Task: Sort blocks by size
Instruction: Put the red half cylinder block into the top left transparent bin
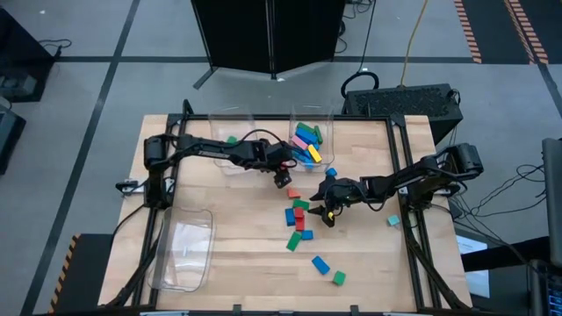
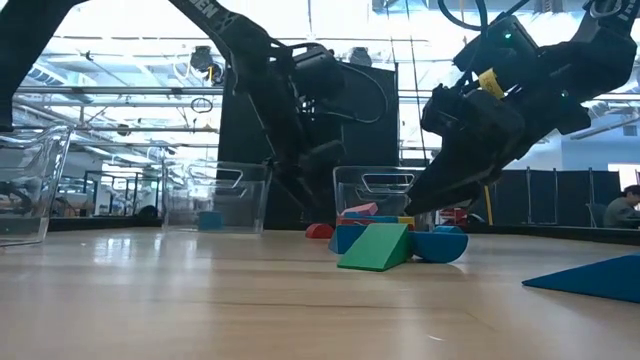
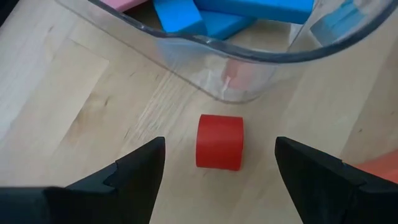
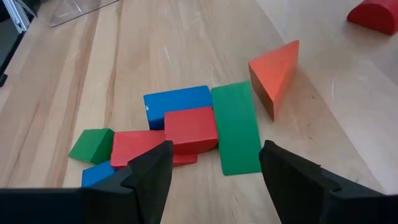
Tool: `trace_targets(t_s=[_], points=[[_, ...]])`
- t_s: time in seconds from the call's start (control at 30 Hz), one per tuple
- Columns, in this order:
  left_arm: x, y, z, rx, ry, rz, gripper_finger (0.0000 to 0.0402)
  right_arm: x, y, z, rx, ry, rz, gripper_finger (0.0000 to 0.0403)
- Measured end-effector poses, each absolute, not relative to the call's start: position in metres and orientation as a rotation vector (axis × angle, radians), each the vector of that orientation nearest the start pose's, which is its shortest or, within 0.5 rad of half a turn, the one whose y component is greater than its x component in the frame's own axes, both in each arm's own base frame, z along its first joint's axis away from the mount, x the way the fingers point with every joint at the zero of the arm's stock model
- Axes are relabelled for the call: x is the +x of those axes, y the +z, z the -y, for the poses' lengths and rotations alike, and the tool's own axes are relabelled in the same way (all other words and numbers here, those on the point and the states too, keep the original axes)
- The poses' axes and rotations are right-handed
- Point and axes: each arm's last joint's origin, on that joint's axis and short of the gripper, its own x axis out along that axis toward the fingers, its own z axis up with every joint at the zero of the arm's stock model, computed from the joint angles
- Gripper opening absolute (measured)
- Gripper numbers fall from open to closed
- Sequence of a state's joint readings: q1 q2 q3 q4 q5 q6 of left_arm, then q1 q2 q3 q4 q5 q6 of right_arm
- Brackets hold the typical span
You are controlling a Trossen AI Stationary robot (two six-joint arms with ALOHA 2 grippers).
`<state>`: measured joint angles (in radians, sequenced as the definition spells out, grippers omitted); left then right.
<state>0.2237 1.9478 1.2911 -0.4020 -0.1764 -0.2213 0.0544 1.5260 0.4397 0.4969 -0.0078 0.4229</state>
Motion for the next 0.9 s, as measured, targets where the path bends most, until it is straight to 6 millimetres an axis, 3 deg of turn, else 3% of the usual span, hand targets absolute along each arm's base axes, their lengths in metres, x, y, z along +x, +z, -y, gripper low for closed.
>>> trace_targets(t_s=[0.4, 0.7, 0.9], points=[[0.386, 0.164, -0.087, -0.162, 0.476, -1.049, 0.0305, 0.255, 0.124, -0.014, 0.396, -0.065, -0.595, 0.0233], [0.402, 0.189, -0.07, -0.076, 0.448, -0.991, 0.0305, 0.255, 0.125, -0.014, 0.388, -0.062, -0.595, 0.0233], [0.405, 0.179, -0.075, -0.06, 0.453, -1.01, 0.0305, 0.255, 0.125, -0.015, 0.392, -0.042, -0.599, 0.0233]])
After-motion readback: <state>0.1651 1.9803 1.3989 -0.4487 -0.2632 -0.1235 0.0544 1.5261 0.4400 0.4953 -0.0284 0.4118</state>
